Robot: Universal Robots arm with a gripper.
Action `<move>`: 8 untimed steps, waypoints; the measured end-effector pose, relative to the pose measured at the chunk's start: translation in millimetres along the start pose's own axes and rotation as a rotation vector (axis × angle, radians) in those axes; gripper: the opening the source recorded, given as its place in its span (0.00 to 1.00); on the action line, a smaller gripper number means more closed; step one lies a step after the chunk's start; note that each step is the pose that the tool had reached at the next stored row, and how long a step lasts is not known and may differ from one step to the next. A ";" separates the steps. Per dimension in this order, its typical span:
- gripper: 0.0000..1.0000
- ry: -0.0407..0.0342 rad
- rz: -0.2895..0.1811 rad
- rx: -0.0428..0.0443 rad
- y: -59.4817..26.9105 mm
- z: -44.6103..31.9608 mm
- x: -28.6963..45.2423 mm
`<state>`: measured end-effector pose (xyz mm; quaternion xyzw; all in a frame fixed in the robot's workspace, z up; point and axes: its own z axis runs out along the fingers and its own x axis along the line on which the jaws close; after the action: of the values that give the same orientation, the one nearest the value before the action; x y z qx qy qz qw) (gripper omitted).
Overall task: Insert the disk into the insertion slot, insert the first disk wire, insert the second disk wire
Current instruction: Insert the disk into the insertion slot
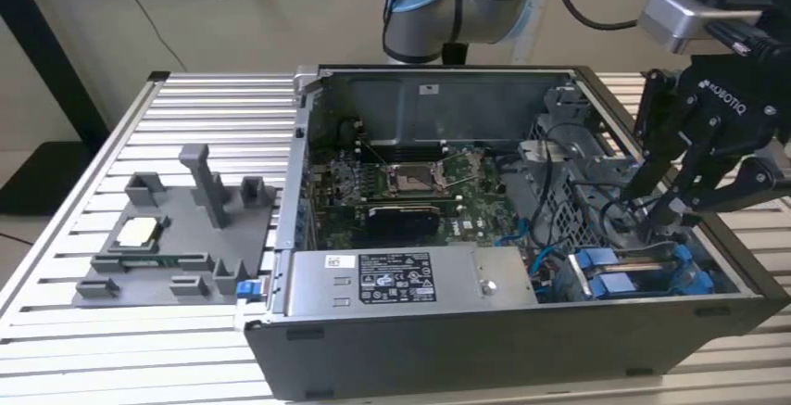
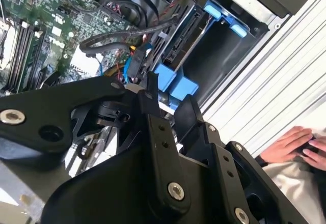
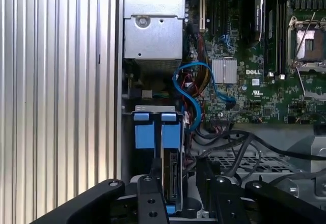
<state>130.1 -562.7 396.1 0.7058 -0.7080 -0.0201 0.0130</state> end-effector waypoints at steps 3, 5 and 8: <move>0.41 -0.0009 0.000 0.0210 5.5 1.1 -2.8; 0.41 -0.0022 -0.001 0.0362 8.5 1.9 -4.4; 0.41 -0.0038 -0.005 0.0626 10.0 3.0 -6.0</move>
<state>119.9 -556.6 393.6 0.7076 -0.7065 0.0006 -0.0104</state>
